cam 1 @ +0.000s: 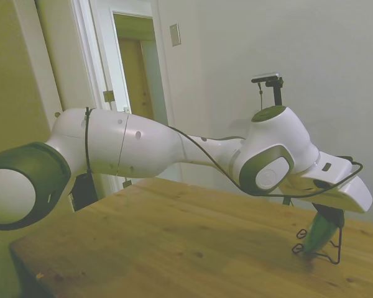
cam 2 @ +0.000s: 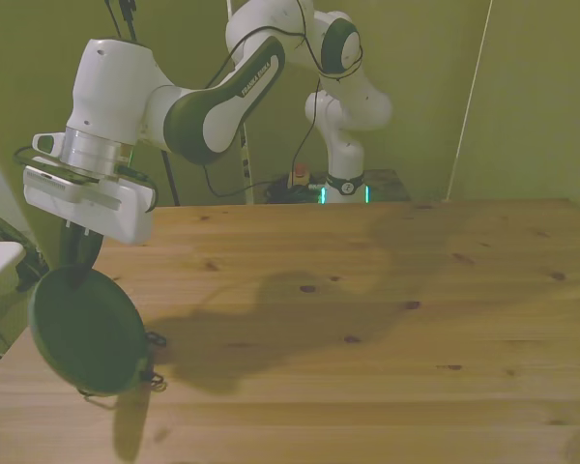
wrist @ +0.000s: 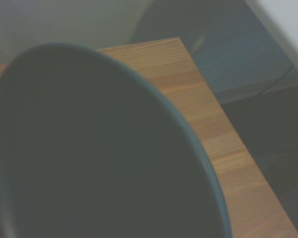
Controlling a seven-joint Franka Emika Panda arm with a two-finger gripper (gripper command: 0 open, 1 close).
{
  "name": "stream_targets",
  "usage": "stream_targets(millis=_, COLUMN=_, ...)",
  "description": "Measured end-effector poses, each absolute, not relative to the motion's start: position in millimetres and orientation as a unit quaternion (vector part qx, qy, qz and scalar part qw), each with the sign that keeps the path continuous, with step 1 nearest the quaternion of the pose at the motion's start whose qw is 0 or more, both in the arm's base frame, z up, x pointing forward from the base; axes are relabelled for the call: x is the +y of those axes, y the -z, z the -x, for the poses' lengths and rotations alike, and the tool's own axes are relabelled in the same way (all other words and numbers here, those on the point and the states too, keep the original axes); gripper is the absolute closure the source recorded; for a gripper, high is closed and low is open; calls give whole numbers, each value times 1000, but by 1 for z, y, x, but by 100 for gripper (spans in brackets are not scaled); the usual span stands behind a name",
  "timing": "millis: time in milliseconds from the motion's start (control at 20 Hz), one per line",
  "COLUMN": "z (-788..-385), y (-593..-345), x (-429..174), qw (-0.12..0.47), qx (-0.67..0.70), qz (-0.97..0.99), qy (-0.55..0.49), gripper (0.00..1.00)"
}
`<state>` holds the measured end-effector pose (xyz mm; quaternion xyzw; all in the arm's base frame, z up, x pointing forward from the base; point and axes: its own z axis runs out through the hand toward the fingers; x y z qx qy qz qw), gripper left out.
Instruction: Unload the plate
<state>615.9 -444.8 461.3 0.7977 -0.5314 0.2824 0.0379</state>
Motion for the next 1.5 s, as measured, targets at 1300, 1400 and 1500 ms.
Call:
stream_targets(millis=1300, z=-646, y=-577, x=-257, qw=-125, qx=-477, qz=-856, qy=-155, gripper=100)
stream_targets(millis=1400, z=-651, y=-566, x=-239, qw=-143, qx=-469, qz=-863, qy=-123, gripper=100)
stream_targets(millis=1500, z=-654, y=-553, x=-224, qw=-161, qx=-462, qz=-868, qy=-84, gripper=100)
